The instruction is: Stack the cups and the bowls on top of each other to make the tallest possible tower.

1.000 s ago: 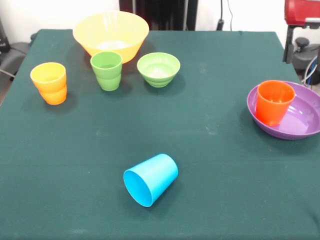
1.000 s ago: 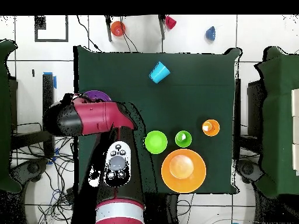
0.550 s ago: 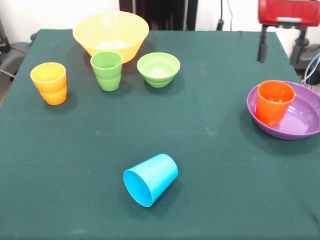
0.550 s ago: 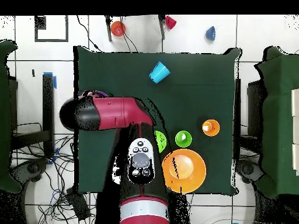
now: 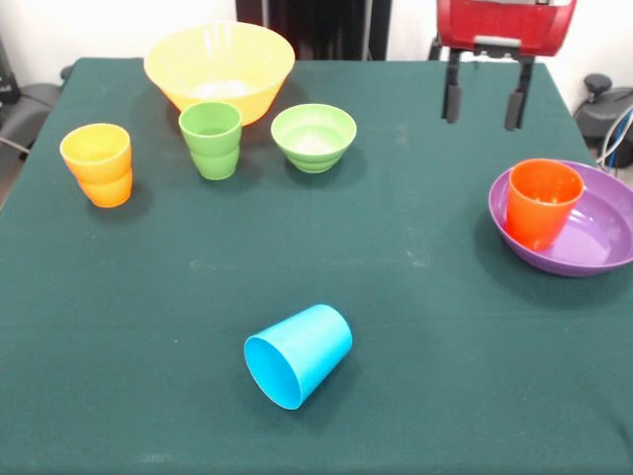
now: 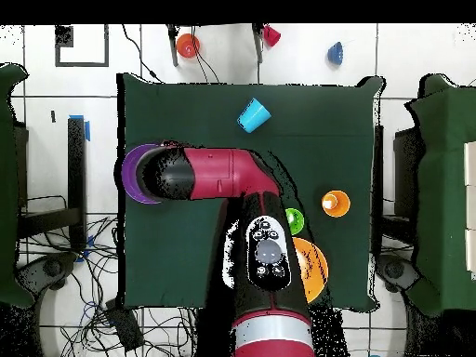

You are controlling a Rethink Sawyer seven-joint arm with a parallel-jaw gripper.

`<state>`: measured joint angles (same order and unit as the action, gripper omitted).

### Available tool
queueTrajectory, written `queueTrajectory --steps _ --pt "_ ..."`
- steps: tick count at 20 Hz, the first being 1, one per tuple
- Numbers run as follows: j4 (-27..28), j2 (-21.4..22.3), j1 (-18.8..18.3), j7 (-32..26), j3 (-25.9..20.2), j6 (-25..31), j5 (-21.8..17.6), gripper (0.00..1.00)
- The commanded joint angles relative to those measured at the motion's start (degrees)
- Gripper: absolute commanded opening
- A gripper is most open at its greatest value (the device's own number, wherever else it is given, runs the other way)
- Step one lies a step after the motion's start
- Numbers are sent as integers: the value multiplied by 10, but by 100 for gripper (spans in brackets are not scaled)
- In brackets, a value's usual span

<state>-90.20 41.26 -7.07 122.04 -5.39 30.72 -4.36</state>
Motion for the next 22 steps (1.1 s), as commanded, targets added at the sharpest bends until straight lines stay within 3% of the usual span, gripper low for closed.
queueTrajectory --steps 1,8,22 --pt "-24 -7 -9 -114 -72 62 -57 100" --pt "5 -31 30 -59 -46 32 -91 100" --pt "49 -86 89 23 1 -22 -114 100"
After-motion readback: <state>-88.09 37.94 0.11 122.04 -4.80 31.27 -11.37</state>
